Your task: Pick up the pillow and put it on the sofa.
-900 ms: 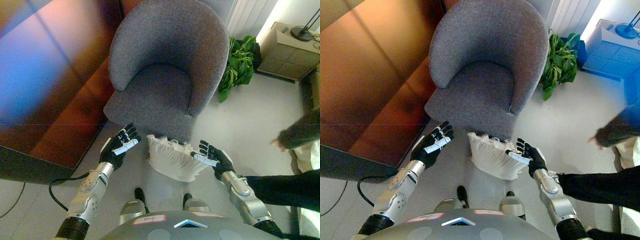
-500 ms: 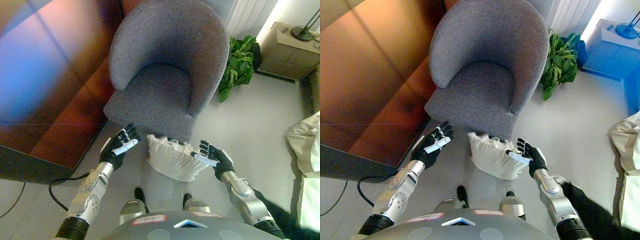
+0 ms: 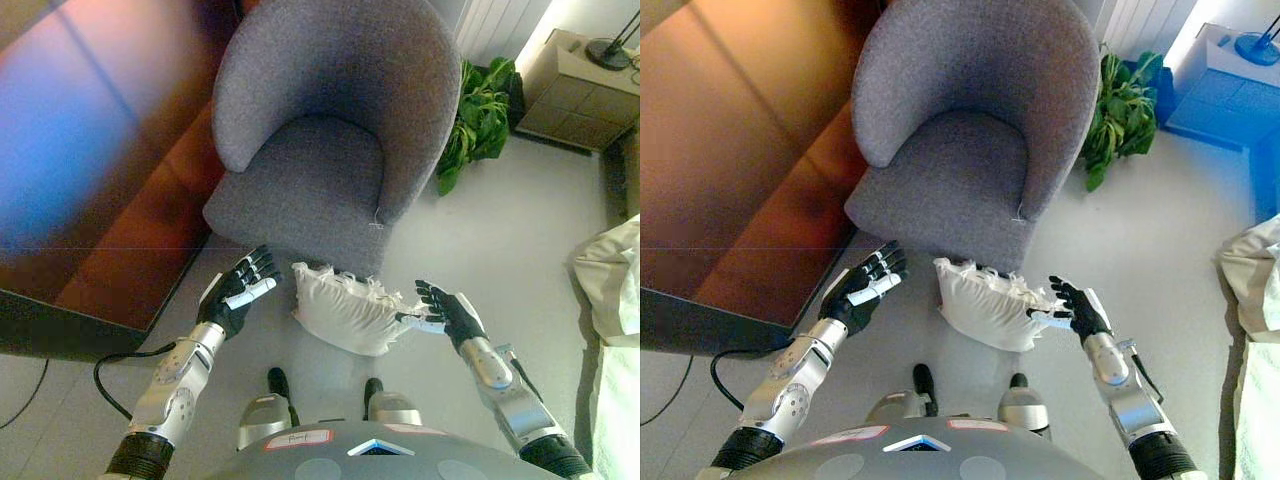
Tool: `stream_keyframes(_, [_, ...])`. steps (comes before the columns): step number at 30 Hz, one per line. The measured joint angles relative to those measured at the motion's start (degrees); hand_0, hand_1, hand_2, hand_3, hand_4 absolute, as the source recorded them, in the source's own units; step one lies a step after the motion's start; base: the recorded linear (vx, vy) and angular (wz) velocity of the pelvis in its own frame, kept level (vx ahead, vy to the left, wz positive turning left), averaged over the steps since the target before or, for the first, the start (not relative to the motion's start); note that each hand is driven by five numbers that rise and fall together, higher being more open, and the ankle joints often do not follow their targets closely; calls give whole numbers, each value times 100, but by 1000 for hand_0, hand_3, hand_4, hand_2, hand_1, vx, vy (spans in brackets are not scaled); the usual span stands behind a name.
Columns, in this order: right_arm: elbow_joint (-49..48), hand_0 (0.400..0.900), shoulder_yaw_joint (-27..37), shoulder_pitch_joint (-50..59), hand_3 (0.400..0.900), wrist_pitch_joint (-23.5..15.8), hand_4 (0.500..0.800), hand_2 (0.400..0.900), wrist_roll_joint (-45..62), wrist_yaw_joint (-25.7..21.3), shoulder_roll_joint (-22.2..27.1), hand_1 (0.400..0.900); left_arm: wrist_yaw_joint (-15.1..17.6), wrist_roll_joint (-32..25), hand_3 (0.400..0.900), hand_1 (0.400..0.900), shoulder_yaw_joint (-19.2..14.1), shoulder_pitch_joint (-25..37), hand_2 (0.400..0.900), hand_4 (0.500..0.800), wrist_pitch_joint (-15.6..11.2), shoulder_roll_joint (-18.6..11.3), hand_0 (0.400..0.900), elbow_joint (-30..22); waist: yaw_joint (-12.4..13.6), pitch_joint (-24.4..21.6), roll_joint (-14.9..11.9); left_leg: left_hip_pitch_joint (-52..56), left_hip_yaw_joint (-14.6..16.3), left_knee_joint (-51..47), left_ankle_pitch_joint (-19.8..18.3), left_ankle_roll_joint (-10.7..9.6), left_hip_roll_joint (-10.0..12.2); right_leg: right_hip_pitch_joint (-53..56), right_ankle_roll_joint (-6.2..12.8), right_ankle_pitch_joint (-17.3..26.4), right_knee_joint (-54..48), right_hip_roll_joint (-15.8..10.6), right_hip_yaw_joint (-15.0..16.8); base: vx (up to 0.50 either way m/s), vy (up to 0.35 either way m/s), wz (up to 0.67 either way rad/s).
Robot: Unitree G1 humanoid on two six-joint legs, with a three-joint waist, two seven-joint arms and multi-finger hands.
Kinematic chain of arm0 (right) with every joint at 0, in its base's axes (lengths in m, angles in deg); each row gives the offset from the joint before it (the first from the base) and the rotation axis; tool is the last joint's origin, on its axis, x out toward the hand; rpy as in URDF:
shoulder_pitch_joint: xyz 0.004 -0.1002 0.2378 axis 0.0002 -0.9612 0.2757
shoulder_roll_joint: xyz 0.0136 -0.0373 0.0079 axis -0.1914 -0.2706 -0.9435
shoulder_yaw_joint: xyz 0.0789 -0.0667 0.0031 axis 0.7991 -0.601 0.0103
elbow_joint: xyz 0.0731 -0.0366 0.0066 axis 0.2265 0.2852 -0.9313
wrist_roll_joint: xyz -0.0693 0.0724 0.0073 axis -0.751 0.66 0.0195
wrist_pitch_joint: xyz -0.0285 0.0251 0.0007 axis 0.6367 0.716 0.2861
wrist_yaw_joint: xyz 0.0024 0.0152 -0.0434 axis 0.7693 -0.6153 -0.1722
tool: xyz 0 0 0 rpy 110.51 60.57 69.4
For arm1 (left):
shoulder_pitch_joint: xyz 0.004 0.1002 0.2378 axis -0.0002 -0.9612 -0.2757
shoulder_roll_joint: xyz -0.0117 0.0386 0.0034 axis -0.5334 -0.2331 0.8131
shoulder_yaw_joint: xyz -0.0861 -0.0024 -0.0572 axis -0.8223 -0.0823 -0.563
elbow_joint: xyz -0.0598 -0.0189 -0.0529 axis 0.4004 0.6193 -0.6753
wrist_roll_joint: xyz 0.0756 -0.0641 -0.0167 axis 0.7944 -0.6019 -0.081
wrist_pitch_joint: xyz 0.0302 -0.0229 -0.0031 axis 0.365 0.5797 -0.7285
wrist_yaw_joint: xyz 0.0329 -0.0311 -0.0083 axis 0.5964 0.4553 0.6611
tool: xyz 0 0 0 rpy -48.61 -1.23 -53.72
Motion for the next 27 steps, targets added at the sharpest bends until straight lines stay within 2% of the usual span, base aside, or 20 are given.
stream_keyframes(5, [245, 900, -348, 614, 900, 191, 800, 900, -484, -211, 161, 900, 34, 0, 900, 900, 233, 681, 900, 800, -14, -192, 900, -17, 172, 298, -6, -373, -59, 99, 114, 17, 50, -391, -51, 41, 128, 46, 6, -113, -74, 2])
stream_keyframes(9, [306, 900, -482, 1348, 900, 236, 800, 900, -524, -458, 219, 900, 143, 0, 900, 900, 292, 1362, 900, 800, -107, -266, 900, -20, 264, 867, -20, -790, -109, 436, 100, 27, 150, -805, -111, 10, 488, 92, 8, -104, -64, 5])
stream_keyframes(11, [306, 900, -488, 1741, 900, 233, 800, 900, -638, -575, 237, 900, 154, 1, 900, 900, 385, 1708, 900, 800, -210, -439, 900, -25, 276, 1210, -10, -1130, -158, 800, 25, 37, 209, -1162, -154, -125, 930, 92, 7, -109, -65, 10])
stream_keyframes(14, [301, 900, -486, 2194, 900, 208, 800, 900, -731, -789, 300, 900, 160, 2, 900, 900, 436, 2079, 900, 800, -363, -649, 900, -32, 294, 1659, -38, -1706, -278, 1459, -140, 55, 285, -1857, -217, -529, 1955, 1, 24, -102, -37, 10])
stream_keyframes(17, [303, 900, -487, 2381, 900, 192, 800, 900, -775, -906, 477, 900, 236, 2, 900, 900, 463, 2293, 900, 800, -496, -683, 900, -61, 390, 1953, -33, -2282, -389, 2089, -357, 44, 286, -2560, -285, -933, 2936, -157, 90, -98, -7, 12])
stream_keyframes(23, [363, 900, -494, 2717, 900, 268, 800, 900, -1199, -1345, 641, 900, 411, 1, 900, 900, 531, 2605, 900, 800, -660, -753, 900, -133, 412, 2179, 3, -3595, -619, 3421, -742, 65, 278, -3889, -420, -1600, 4620, -424, 210, -40, -26, 13])
stream_keyframes(27, [419, 900, -499, 3001, 900, 478, 800, 900, -1409, -1482, 650, 900, 403, 1, 900, 900, 656, 2696, 900, 800, -675, -780, 900, -237, 410, 2213, 38, -4181, -752, 4167, -941, 30, 327, -4458, -509, -1896, 5398, -443, 343, -23, -23, 8])
